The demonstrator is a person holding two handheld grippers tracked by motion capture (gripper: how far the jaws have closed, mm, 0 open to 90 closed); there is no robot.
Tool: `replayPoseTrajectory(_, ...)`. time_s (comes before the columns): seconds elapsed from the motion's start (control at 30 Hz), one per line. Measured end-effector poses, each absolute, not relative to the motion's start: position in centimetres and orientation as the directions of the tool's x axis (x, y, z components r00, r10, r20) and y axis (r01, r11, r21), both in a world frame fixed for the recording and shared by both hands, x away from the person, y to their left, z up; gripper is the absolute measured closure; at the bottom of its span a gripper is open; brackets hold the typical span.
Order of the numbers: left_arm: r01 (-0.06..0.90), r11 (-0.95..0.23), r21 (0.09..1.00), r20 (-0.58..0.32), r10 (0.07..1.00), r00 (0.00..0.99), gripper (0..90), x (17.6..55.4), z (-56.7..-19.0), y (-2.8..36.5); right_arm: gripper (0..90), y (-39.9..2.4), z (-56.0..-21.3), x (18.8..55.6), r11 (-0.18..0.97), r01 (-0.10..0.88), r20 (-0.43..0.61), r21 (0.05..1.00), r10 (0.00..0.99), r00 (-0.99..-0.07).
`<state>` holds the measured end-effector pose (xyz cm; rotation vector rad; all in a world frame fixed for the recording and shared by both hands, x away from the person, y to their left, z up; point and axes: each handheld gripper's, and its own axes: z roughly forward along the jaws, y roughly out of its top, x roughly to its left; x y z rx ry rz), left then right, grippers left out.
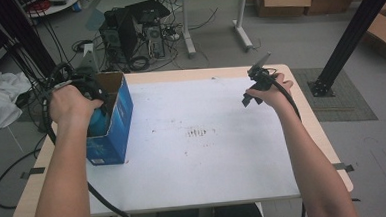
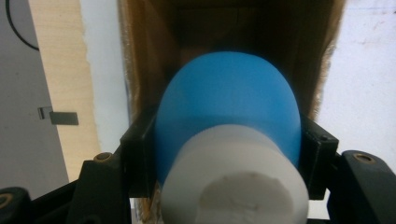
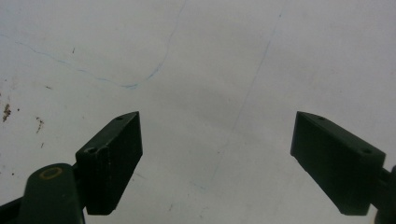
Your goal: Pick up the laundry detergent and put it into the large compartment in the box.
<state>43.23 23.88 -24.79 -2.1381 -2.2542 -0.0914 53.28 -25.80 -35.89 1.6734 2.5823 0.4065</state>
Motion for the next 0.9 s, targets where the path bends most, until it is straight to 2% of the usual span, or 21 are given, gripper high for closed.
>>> replayPoseTrajectory(0.47, 0.999, 0.035, -0.008, 0.076, 0.997, -0.034, 38.3, 43.6, -27.5, 23.8, 16.9, -26.1, -36.0, 53.4, 0.383, 0.895, 0.113, 0.229, 0.903, -0.415)
replayPoseTrajectory(0.9, 1.000, 0.030, -0.003, 0.073, 0.997, -0.030, 38.2, 43.6, -27.8, 24.0, 16.9, -26.0, -36.2, 53.4, 0.382, 0.896, 0.111, 0.224, 0.904, -0.413)
